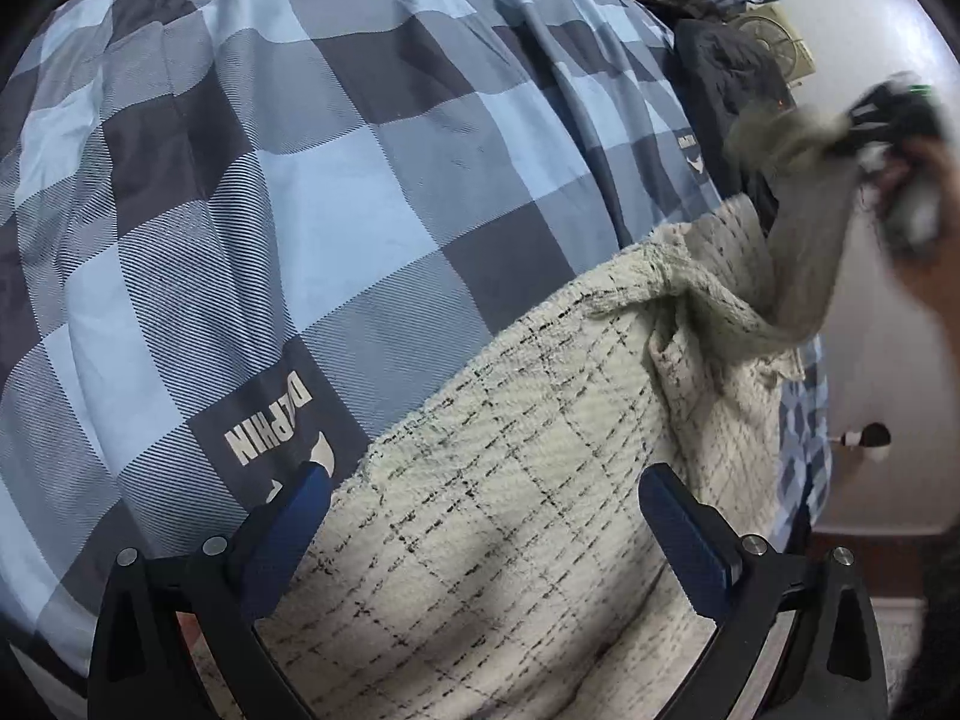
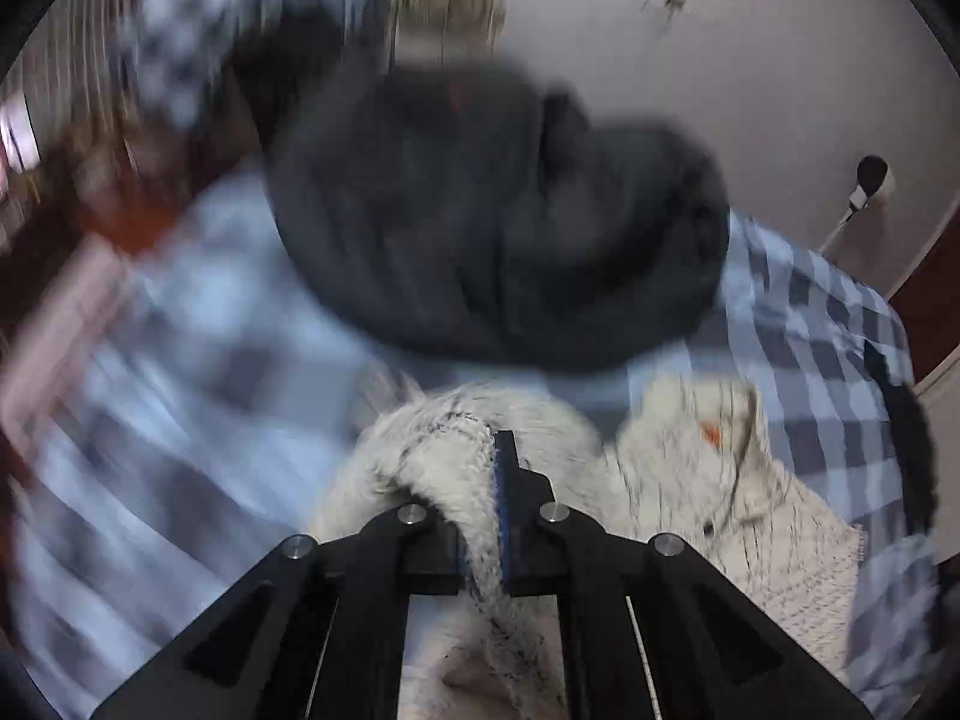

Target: Fold small clothes

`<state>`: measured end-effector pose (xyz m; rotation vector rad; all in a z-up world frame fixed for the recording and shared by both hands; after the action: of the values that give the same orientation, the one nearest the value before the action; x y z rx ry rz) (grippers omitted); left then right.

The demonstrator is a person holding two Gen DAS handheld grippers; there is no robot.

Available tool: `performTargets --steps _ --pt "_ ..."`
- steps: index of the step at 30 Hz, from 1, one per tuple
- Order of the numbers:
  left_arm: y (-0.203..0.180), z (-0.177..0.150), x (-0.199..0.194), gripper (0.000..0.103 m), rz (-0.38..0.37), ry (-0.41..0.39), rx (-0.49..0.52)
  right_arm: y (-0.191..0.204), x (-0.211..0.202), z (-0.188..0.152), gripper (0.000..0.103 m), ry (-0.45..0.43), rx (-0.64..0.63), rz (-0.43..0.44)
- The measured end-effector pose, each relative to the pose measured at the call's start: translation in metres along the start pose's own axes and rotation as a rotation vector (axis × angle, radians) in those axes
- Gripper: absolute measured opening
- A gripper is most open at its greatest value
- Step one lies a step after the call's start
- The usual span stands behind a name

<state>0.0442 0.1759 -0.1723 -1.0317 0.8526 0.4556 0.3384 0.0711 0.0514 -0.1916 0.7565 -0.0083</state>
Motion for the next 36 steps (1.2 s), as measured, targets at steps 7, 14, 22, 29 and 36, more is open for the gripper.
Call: performTargets --steps 7,14,22,29,36 --pt "-0.004 0.059 -0.025 0.103 -0.525 0.067 -0.414 0.013 -0.126 0.079 0.004 -0.258 0.101 0.216" --pt "-0.029 0.110 -0.109 0.103 -1.173 -0.034 -0.504 -0.030 -0.158 0.065 0.004 -0.307 0.075 0.174" --pt "-0.020 0.101 -0.084 0.103 -0.626 -0.132 -0.213 -0.161 -0.184 0.006 0.005 -0.303 0.290 0.066" --pt "-0.056 0.071 -0.064 0.103 0.007 -0.249 0.531 -0.303 -0.131 -0.221 0.095 0.137 0.612 -0.113" --pt "-0.077 0.031 -0.043 0.103 -0.007 -0.161 0.665 -0.369 -0.169 -0.367 0.095 0.229 0.713 -0.312"
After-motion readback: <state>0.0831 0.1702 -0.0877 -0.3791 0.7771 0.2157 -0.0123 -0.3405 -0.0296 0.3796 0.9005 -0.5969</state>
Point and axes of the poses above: each gripper's, at about its wrist camera, not at the fingertips, and x roughly the way its jaws point, y to its left, z to its top, the point moved 6 cm from there along x, roughly the way its jaws point, and after that the axes turned 13 degrees about -y, right-handed, at the moved point
